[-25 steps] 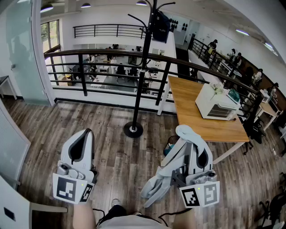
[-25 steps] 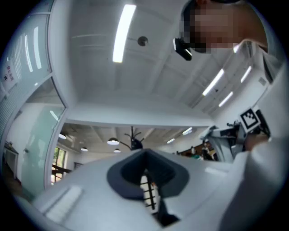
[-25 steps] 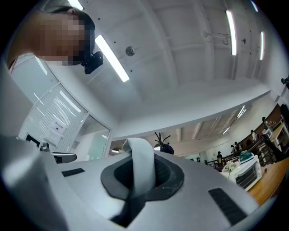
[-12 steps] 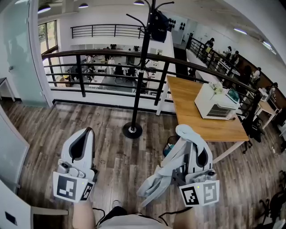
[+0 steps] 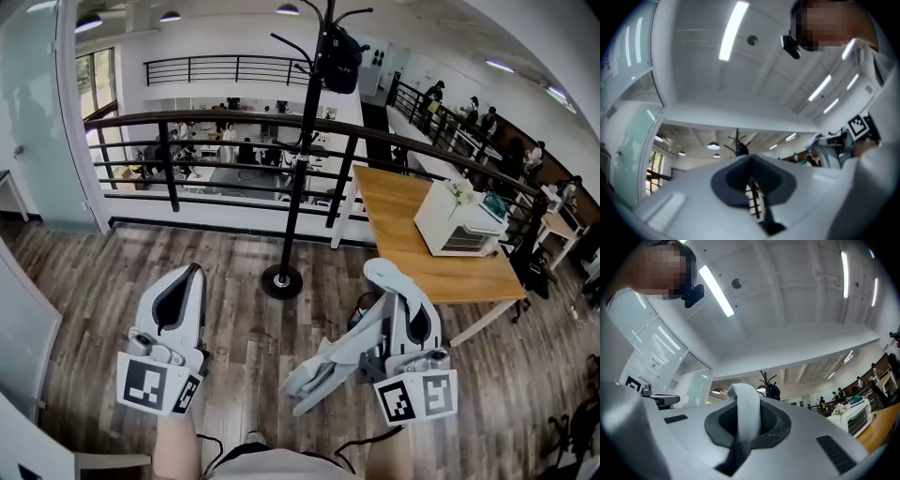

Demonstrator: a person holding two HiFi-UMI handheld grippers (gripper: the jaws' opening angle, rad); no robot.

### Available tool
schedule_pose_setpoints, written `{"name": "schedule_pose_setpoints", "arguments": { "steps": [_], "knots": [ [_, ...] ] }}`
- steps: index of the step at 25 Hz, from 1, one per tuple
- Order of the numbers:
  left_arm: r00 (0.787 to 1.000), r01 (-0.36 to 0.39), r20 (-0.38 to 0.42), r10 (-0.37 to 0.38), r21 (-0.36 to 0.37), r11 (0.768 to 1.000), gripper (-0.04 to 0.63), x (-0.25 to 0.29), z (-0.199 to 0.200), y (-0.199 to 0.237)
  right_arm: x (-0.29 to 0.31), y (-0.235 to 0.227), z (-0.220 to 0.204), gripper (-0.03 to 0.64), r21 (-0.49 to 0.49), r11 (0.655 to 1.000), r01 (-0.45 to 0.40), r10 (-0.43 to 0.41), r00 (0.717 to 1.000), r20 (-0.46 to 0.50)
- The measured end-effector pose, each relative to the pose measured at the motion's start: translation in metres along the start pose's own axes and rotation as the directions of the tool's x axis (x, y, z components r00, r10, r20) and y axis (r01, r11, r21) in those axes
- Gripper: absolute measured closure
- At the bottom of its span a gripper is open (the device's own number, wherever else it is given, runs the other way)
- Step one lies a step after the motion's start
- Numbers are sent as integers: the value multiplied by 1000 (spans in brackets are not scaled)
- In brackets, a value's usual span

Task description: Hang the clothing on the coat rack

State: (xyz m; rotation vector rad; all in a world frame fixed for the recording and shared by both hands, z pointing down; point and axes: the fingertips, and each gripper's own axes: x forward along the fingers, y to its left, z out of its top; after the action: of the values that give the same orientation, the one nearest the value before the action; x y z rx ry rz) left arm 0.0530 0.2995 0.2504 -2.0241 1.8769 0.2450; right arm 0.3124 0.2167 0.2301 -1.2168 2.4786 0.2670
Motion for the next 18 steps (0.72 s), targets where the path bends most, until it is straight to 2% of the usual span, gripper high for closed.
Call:
{"name": "schedule_pose_setpoints", "arguments": {
  "steps": [8,18],
  "knots": [
    [1000,11,-4,-12,-18,1000,588,5,-20,43,28,23,-15,612,1,1000,21,-22,1000,19],
    [999,-26,-31,24,-51,998,588,30,-56,85,74,21,-43,612,19,1000,25,-25,1000,5]
  ]
}}
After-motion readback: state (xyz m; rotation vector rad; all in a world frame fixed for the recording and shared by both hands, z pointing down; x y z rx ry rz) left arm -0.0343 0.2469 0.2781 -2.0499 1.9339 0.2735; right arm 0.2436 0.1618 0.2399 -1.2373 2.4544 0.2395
